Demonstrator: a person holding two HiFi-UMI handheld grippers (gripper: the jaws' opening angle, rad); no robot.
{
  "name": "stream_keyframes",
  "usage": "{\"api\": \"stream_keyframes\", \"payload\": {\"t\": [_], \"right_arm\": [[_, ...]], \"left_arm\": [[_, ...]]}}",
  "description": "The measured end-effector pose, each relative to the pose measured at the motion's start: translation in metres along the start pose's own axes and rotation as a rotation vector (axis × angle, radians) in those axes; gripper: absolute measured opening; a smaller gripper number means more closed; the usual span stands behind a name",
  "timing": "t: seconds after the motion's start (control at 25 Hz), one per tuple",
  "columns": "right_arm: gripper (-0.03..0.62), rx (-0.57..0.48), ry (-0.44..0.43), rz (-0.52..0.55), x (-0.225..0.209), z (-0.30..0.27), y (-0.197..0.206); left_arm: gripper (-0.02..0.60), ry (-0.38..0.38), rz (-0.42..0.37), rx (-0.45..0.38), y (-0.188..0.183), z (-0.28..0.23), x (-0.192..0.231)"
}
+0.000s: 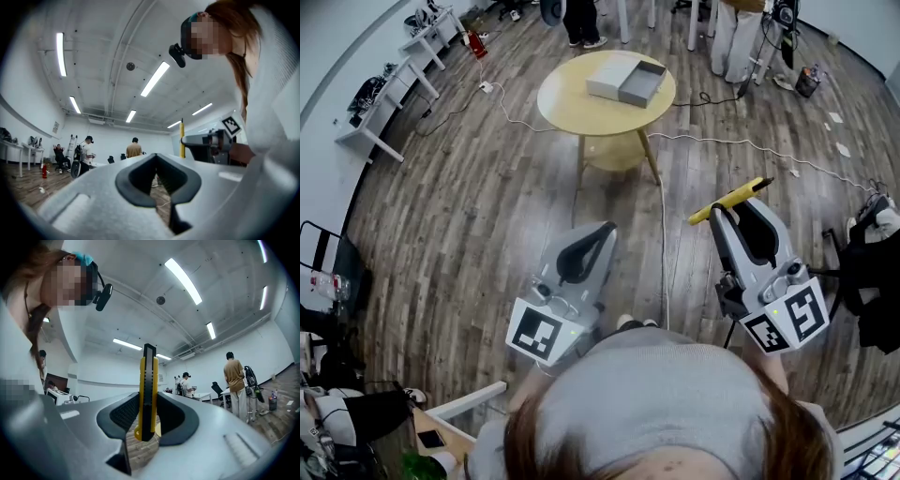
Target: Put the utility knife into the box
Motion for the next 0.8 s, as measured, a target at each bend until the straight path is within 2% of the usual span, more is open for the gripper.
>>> {"api": "stream_keyframes", "payload": {"t": [0.24, 0.56, 0.8], "right_arm": [[0.123, -0.040, -0.009, -0.020, -0.005, 0.008, -0.008], [0.123, -0.016, -0.010, -0.051, -0.021, 0.015, -0.002], [0.121, -0.004, -0.025, -0.015, -0.025, 0.008, 0.002]], "left_arm": [[0.002, -0.011, 0.010, 0.012, 0.008, -0.002, -0.003], [0.002, -0.054, -0.011, 0.012, 0.014, -0.005, -0.007], [0.002, -0.075, -0.015, 0.013, 0.021, -0.007, 0.002]]}}
Point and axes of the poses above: the fingertips, and each gripper's own axes: z backward along the fingers, x to its left, y out of its underside, the point moved 3 cm from there along z, backward along the fingers, and after that the axes turned 15 degrees about -x, right-handed, at the moved point
